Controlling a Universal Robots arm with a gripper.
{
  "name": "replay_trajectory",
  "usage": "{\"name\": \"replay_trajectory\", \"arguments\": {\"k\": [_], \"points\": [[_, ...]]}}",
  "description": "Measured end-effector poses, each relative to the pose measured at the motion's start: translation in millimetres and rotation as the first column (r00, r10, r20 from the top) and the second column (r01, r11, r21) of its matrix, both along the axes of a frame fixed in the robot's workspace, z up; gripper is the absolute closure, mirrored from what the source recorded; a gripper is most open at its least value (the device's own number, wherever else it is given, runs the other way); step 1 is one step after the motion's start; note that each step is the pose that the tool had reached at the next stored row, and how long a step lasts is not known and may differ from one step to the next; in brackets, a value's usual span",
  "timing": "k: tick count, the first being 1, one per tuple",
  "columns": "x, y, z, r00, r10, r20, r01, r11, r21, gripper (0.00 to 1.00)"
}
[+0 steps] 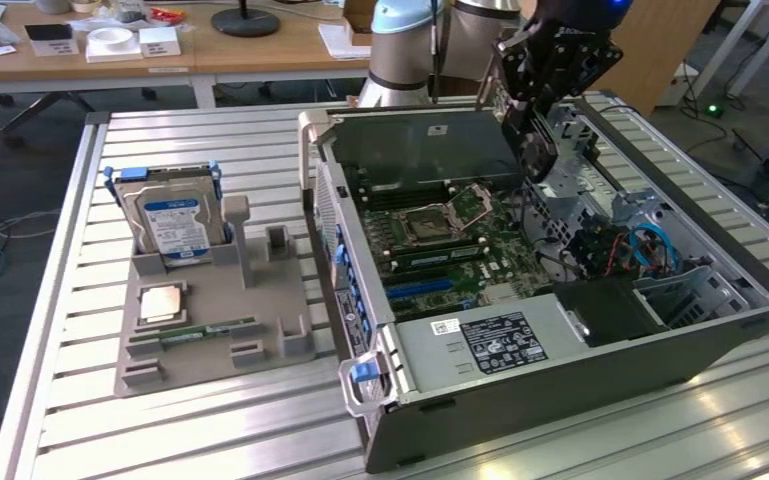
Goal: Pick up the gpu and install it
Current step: 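Pick up the gpu and move the gpu toward the slot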
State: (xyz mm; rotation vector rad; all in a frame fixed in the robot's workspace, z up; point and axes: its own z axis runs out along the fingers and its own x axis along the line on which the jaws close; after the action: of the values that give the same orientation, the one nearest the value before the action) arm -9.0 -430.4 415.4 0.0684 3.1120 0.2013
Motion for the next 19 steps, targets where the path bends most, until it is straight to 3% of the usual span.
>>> {"name": "replay_trajectory", "arguments": {"k": [19], "points": [[37.1, 0.2, 0.0, 1.0000, 0.000, 0.0000, 0.000, 1.0000, 0.0005, 0.74]]}}
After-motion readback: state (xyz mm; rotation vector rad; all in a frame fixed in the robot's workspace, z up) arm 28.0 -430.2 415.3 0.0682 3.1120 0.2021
